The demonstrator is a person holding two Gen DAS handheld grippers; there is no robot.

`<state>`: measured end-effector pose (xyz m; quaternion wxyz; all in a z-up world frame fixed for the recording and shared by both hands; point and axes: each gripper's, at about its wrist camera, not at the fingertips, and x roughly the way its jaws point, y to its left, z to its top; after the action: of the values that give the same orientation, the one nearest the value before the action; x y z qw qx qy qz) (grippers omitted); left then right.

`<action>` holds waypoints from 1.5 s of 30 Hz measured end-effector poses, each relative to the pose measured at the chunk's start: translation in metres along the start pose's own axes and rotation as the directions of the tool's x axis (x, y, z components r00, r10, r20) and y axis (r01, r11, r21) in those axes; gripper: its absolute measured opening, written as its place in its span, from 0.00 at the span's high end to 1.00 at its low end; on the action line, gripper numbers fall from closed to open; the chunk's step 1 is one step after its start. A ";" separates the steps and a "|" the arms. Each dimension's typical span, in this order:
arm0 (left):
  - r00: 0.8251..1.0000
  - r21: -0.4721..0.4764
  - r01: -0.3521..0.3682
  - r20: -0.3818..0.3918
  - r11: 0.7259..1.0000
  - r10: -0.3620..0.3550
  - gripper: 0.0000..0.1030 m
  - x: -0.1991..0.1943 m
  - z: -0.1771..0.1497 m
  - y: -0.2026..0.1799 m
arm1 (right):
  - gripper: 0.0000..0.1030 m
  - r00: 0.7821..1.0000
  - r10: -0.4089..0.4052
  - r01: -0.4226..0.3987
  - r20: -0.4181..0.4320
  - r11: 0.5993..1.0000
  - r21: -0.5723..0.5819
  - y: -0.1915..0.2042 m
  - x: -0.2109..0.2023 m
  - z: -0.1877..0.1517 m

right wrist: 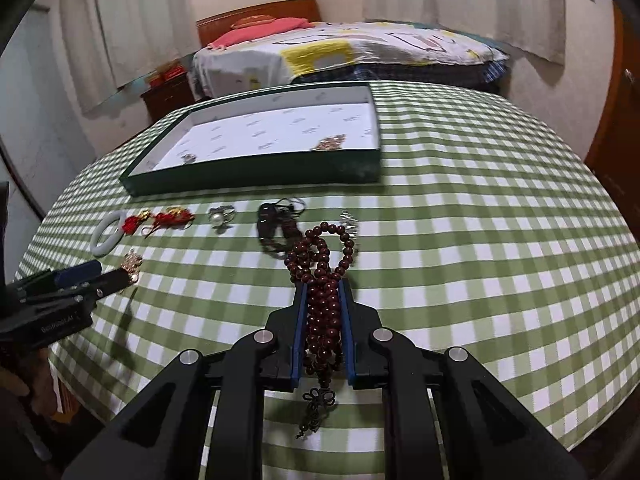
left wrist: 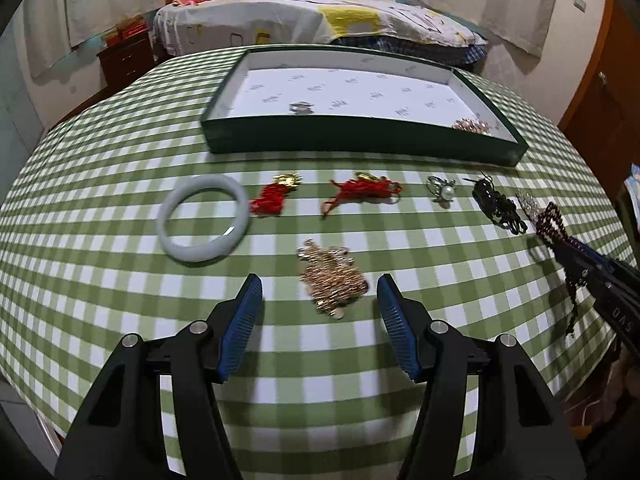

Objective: Organize jewelry
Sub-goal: 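Grasp the gold filigree brooch with the left tool while the right tool holds the mala, then lower the gold brooch into the tray with the left tool while the right tool drops the mala there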

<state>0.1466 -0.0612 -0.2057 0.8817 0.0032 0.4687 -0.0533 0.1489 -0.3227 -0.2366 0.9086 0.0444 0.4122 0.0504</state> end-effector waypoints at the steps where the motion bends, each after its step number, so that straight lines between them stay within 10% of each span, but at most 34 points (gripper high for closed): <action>1: 1.000 0.006 -0.003 -0.003 1.000 0.003 0.44 0.003 0.001 -0.002 | 0.84 1.000 0.002 -0.002 0.000 1.000 0.009 -0.003 0.000 0.000; 15: 1.000 0.104 0.022 0.019 0.994 -0.024 0.81 0.013 -0.001 -0.010 | 0.84 1.000 0.018 -0.017 -0.018 0.999 0.048 -0.011 0.008 -0.002; 45: 0.988 0.052 0.073 0.131 0.996 -0.079 0.87 -0.043 0.009 0.009 | 0.84 0.998 0.044 -0.043 0.049 0.999 -0.012 0.014 -0.019 0.008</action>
<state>0.1311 -0.0491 -0.1654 0.9080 0.0026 0.4074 -0.0979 0.1417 -0.3115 -0.2160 0.9174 0.0498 0.3884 0.0713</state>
